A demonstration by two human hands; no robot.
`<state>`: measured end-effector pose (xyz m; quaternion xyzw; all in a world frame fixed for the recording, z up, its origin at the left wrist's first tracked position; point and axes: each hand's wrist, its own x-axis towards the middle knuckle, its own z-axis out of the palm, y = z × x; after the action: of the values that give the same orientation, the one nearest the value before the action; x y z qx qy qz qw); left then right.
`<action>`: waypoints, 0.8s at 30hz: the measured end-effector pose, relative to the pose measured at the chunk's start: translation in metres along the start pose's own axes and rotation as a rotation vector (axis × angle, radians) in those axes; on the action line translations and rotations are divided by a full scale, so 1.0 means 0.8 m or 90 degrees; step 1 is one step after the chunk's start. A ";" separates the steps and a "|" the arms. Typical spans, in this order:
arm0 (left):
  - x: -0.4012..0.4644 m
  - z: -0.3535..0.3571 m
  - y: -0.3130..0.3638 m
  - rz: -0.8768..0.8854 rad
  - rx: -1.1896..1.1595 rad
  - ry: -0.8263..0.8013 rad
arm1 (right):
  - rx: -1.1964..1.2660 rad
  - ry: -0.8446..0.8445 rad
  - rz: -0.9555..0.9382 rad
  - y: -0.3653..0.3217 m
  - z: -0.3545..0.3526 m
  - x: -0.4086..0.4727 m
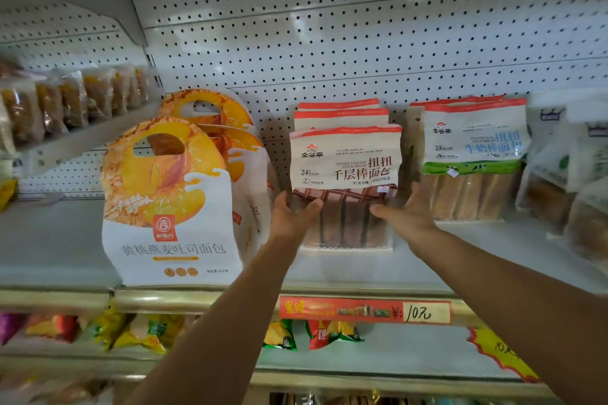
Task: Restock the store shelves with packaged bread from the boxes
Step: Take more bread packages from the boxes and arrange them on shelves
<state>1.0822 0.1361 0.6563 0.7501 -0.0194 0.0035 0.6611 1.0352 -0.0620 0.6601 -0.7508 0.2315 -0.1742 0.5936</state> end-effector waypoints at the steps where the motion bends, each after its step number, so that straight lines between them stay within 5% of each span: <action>1: -0.015 -0.005 0.004 0.006 0.007 -0.001 | -0.003 0.018 -0.001 -0.006 -0.003 -0.012; 6: -0.097 -0.040 0.019 -0.003 0.026 -0.022 | 0.007 0.047 -0.014 -0.035 -0.018 -0.082; 24: -0.287 -0.157 0.090 -0.059 -0.152 0.047 | 0.032 -0.152 -0.080 -0.107 -0.059 -0.278</action>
<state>0.8531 0.2570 0.7365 0.6658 0.0397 -0.0016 0.7451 0.8368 0.0390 0.7569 -0.7642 0.1072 -0.1261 0.6234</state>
